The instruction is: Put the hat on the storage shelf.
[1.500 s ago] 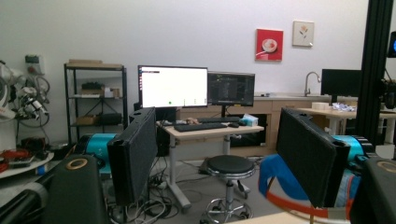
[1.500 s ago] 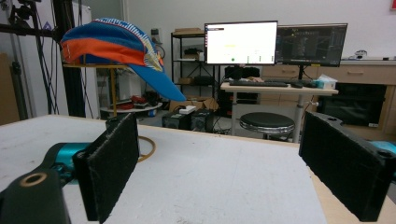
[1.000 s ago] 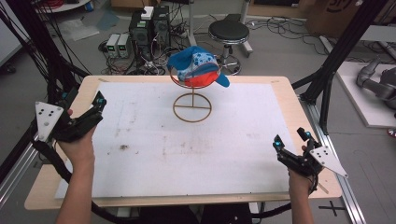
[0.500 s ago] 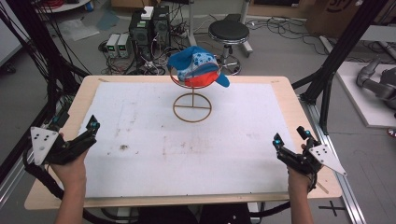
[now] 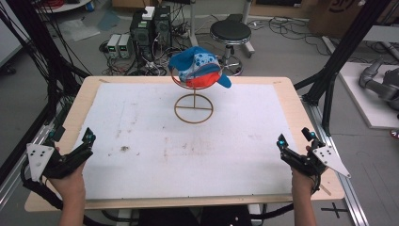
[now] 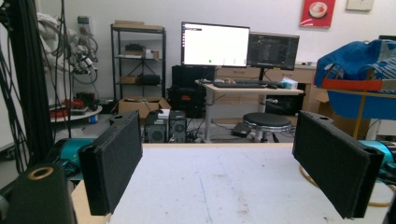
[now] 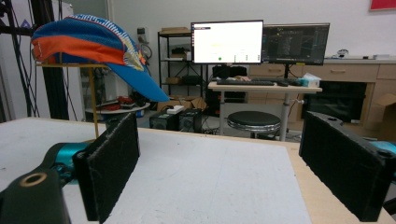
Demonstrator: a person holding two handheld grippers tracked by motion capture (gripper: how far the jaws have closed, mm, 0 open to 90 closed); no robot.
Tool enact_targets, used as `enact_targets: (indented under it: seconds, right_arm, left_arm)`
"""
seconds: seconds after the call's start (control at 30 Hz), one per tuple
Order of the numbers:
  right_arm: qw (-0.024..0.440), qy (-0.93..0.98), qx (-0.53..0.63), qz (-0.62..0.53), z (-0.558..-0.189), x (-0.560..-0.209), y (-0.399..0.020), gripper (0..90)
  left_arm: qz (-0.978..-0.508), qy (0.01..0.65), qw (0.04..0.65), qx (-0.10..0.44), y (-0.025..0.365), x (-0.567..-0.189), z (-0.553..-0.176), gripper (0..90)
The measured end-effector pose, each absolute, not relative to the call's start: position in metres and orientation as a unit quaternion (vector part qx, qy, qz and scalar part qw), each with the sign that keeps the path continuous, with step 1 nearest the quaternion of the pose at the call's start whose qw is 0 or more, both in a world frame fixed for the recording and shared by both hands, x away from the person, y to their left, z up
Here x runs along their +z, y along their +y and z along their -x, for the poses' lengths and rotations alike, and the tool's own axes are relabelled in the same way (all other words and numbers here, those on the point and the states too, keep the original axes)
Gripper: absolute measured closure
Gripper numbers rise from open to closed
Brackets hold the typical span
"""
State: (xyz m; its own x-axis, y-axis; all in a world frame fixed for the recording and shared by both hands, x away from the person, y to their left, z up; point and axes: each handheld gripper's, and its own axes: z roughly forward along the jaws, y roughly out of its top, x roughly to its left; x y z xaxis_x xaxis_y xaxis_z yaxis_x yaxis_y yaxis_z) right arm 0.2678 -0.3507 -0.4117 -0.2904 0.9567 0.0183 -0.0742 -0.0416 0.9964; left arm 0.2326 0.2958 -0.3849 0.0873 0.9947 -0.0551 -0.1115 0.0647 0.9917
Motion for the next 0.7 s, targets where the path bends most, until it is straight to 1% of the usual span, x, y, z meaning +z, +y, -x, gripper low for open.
enact_targets:
  seconds: [0.17,0.4,0.6,0.7]
  right_arm:
    - [0.433,0.539,0.594,-0.412,-0.2667,-0.4125,-0.3527,12.1]
    - [0.430,0.536,0.598,-0.414,-0.2656,-0.4127,-0.3544,12.1]
    - [0.436,0.533,0.600,-0.406,-0.2613,-0.4095,-0.3515,12.1]
    - [0.429,0.533,0.601,-0.413,-0.2603,-0.4099,-0.3507,12.1]
  left_arm:
    - [-0.475,0.464,0.561,0.495,0.2892,-0.3876,-0.2310,15.9]
    - [-0.485,0.465,0.557,0.489,0.2865,-0.3900,-0.2332,15.8]
    - [-0.485,0.465,0.559,0.486,0.2866,-0.3905,-0.2332,15.8]
    - [-0.488,0.464,0.559,0.484,0.2869,-0.3912,-0.2348,15.8]
